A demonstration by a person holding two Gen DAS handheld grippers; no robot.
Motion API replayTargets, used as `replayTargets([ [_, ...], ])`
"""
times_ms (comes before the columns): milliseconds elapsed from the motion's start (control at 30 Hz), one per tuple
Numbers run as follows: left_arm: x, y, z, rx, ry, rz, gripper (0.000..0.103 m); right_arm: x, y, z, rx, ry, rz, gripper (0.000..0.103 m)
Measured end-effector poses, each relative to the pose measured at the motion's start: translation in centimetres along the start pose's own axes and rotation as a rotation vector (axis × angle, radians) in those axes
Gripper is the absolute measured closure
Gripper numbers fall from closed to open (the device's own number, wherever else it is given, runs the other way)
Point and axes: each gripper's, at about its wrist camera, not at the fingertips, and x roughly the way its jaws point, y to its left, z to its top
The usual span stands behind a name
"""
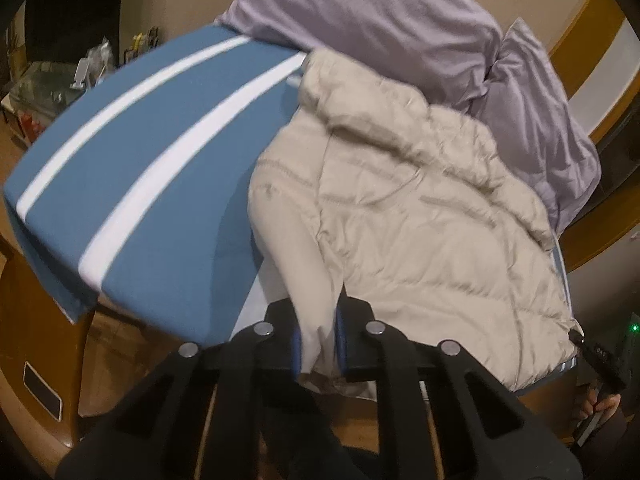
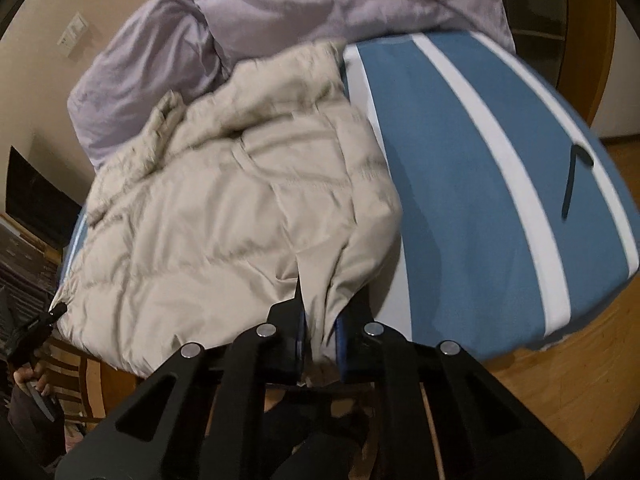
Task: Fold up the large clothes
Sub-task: 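Grasp the jacket hem with both grippers, then lift the hem with both grippers and fold it toward the collar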
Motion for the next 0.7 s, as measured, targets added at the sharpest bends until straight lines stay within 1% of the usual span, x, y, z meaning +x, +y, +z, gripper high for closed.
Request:
replayTargets([
  [100,-1.0,-0.9,1.6,0.016,-0.039,-0.011,0.09,-0.9,1.0,2.0,-0.022,-0.053,0.005,0.091],
  [233,-2.4,-2.4,4.8,0.04,-0.106,-0.021,0.09,-2.0,2.3,4.7,-0.048,-0.115,0.012,0.091],
  [333,-2.9,-3.7,7.5,0.066,-0.151,-0.011,0.09,-2.3,3.2,6.8,-0.07,-0.159,0.0,0.091],
  [533,-2.4,-5.6,12.3,0.097,-0.198,0.001,0.09,-1.9,4.3,11.0,-0.085,-0.216,-0.01,0.091],
  [700,-1.0,-7.0,16.0,0.123,-0.212,0.011,0.09,-0.6,5.0,14.2,-0.1,-0.237,-0.023,0.091],
])
